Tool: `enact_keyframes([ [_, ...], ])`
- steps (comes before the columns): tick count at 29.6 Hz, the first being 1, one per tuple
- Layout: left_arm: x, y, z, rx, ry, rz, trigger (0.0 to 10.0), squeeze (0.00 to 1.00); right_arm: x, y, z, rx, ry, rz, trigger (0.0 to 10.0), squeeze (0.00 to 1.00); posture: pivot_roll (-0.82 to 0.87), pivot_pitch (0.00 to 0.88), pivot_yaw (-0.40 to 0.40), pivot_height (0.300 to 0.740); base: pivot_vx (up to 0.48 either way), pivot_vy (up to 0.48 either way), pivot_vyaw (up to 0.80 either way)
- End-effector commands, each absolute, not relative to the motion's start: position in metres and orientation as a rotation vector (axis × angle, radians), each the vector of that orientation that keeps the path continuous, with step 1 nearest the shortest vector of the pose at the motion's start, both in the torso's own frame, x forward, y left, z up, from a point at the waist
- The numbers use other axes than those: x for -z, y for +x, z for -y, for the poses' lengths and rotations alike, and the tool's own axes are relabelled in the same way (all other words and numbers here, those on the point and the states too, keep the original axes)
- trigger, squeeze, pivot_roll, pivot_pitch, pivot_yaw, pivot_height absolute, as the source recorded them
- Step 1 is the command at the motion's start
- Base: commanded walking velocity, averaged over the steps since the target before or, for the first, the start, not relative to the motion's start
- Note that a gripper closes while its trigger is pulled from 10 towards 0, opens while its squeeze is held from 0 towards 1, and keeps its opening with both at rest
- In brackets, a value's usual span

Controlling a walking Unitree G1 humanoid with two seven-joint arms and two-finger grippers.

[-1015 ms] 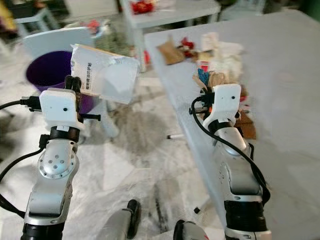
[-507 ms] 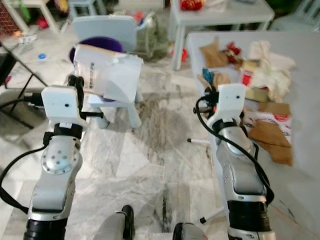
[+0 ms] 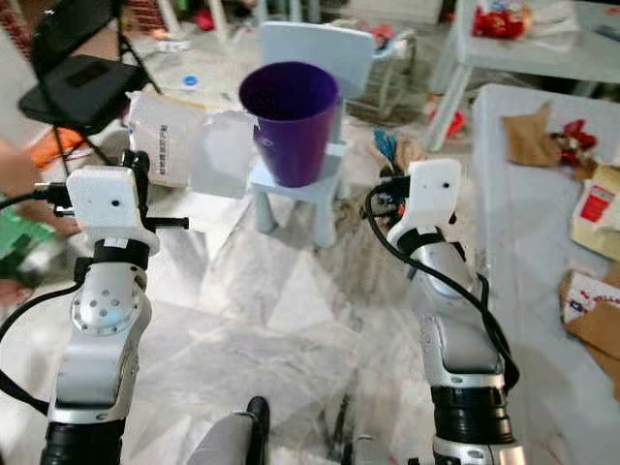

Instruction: Picking trash to rubbish bin

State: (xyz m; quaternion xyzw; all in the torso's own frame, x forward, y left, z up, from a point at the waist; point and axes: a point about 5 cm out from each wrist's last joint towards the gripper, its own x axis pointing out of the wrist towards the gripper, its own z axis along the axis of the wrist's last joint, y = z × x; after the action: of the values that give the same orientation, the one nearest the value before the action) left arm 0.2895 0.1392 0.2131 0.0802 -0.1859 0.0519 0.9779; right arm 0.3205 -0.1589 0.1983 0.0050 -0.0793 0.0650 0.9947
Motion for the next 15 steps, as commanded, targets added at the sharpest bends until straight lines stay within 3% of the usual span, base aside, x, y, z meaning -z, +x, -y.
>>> enact_keyframes([
  [1, -0.2148, 0.2883, -0.1397, -0.092, 0.15, 0.378, 0.0, 0.0, -0.1997, 0.319, 0.1597, -0.123, 0.024, 0.168, 0.0, 0.0, 0.04, 0.199, -0.033, 0.74, 0.0, 0.0, 0.0],
  [5, -0.2147, 0.2895, -0.1413, -0.092, 0.133, 0.374, 0.0, 0.0, -0.1996, 0.3184, 0.16, -0.121, 0.029, 0.17, 0.0, 0.0, 0.03, 0.198, -0.032, 0.74, 0.124, 0.0, 0.0],
  [15, -0.2142, 0.2911, -0.1427, -0.091, 0.111, 0.364, 0.0, 0.0, -0.1991, 0.3177, 0.1599, -0.123, 0.034, 0.176, 0.0, 0.0, 0.03, 0.197, -0.026, 0.74, 0.322, 0.0, 0.0],
])
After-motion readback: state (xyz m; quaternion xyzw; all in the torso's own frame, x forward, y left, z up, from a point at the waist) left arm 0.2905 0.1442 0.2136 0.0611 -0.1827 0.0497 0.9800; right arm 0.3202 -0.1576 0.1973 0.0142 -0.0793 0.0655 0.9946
